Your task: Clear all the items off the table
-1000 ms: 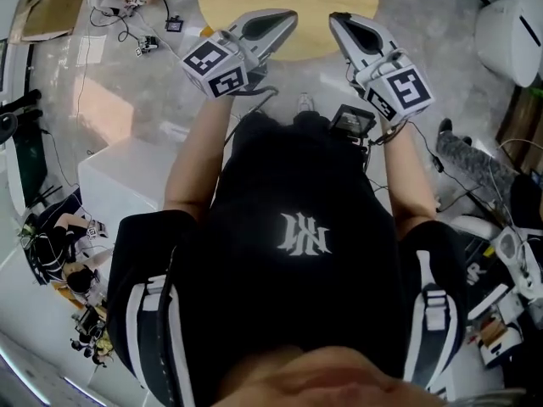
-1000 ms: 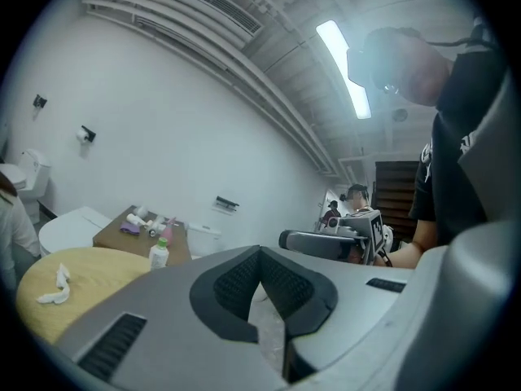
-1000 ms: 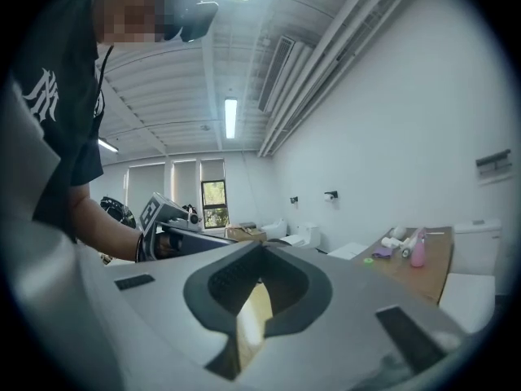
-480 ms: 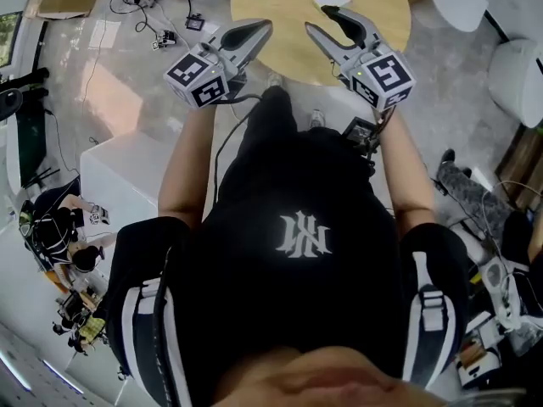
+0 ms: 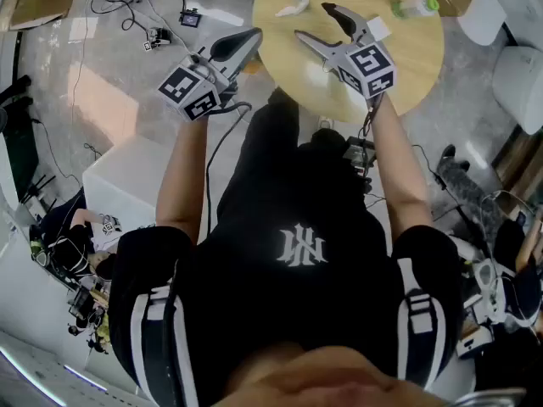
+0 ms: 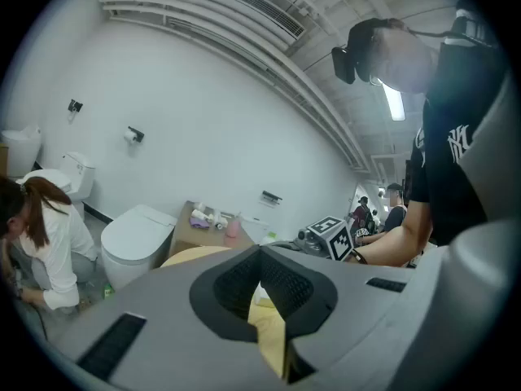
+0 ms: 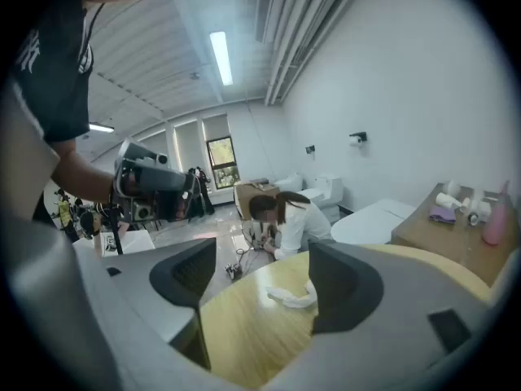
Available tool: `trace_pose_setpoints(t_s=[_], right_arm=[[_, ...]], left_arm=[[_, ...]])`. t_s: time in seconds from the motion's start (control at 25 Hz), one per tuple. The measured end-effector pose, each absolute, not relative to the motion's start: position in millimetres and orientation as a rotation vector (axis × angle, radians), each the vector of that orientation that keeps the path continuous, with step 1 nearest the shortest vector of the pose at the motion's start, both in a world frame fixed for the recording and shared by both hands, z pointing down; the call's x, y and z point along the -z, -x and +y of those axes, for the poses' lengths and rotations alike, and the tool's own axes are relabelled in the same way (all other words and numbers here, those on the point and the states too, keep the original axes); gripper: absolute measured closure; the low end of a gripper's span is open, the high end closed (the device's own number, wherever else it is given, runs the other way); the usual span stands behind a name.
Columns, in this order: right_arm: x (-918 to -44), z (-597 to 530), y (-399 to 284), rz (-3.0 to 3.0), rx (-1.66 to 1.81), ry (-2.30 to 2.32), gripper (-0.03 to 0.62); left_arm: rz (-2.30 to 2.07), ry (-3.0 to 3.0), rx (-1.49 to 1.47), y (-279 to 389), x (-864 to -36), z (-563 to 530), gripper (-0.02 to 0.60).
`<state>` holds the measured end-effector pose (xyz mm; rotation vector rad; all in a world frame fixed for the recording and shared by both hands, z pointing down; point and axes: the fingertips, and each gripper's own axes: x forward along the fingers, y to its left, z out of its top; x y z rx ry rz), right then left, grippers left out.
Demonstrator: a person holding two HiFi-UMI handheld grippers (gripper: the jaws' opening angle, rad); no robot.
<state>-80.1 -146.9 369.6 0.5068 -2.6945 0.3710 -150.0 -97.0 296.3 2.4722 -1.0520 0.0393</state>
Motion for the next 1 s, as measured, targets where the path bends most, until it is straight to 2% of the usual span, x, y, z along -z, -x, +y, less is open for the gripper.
trace_pose_setpoints(t_s=[0.12, 0.24, 0.36, 0.4, 0.44, 0.6, 0.68, 0.96, 1.0], right_arm=[[-403.8, -168.1, 91.7, -2.619, -0.351, -0.502, 0.229], [-427.6, -178.9, 91.2, -2.564, -0.278, -0.458, 0.163], [-451.4, -189.4, 89.4, -2.531, -0.234, -0.418, 0.162], [-459.0, -193.5, 90.8, -2.526, -0.234, -0.411, 0.116], [-465.7, -197.7, 92.3, -2.523, -0.234, -0.407, 0.106], [-488.3, -208.2, 97.2, -2.493, -0.197, -0.374, 0.105], [-503.6, -207.9, 97.7, -2.440, -0.179, -0.339, 0.030], [-518.3, -209.9, 104.4, -2.402, -0.178, -0.322, 0.029], [-522.8, -210.8, 103.3, -2.384, -0.184, -0.319, 0.053]], left_arm=[[-1.046, -2.447, -0.042, 170.0, -314.9, -112.5, 0.569], [-1.030, -2.414, -0.053, 170.6, -332.3, -119.6, 0.569], [-1.007, -2.403, -0.078, 167.6, -346.5, -124.1, 0.569], [-1.001, -2.397, -0.078, 169.1, -350.6, -125.6, 0.569], [-0.997, -2.391, -0.075, 171.0, -354.3, -126.9, 0.569], [-0.987, -2.370, -0.068, 174.6, -367.7, -130.0, 0.569], [-0.991, -2.370, -0.076, 175.5, -372.3, -130.8, 0.569], [-1.005, -2.369, -0.107, 182.7, -382.9, -137.2, 0.569], [-1.007, -2.367, -0.108, 182.7, -383.7, -137.6, 0.569]])
